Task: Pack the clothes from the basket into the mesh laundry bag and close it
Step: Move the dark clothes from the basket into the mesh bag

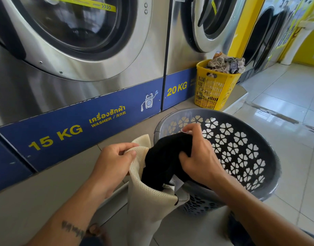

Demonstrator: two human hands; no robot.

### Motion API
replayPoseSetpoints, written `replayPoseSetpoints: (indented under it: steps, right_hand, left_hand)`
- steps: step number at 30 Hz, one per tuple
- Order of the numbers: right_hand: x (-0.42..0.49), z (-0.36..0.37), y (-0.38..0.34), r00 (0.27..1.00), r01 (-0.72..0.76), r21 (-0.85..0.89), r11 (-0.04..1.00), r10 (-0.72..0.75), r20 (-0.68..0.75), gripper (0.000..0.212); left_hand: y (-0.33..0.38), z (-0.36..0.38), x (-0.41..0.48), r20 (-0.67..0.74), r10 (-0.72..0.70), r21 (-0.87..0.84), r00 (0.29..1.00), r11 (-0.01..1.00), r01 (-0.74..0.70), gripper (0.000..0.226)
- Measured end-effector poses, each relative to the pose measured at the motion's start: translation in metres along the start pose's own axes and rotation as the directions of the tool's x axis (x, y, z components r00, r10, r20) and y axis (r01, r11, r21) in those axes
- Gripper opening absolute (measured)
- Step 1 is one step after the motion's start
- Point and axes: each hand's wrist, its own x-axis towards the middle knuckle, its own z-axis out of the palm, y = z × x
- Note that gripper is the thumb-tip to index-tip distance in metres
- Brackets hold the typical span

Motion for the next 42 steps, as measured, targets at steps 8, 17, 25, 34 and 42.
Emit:
replayPoseSetpoints:
  steps: [8,17,25,34,42]
  right_hand:
    - [-0.025,0.026,-0.027,0.761,0.387,-0.110,0.916,-0.250,0.598,0.042]
    - [-0.004,0.007,0.022,0.884,-0.183,-0.080,0.980,0.200,0.423,0.096]
    - [-0.002,0.017,0.029,0.862,-0.223,-0.117,0.968,0.252,0.439,0.043]
    - [-0.022,0.018,-0.030,0.957,0.192,-0.228,0.954,-0.131,0.258,0.041]
    - [-0.018,0.011,-0.035,0.809,0.174,-0.062,0.983,-0.106,0.579,0.043]
  left_hand:
    - [0.005,-0.014,-0.002,-0.083,0.001,-0.029,0.997,1.000,-0.003,0.026]
    - [0.004,-0.009,-0.003,-0.051,0.052,0.077,0.997,0.996,-0.048,0.025]
    - [0.005,-0.005,-0.006,-0.037,0.046,0.104,0.998,0.994,-0.042,0.026]
    - [0.000,-0.003,-0.001,-0.034,0.037,0.072,0.999,0.997,-0.035,0.025]
    - [0.000,-0.006,-0.002,-0.053,0.093,0.146,0.994,0.986,-0.085,0.031]
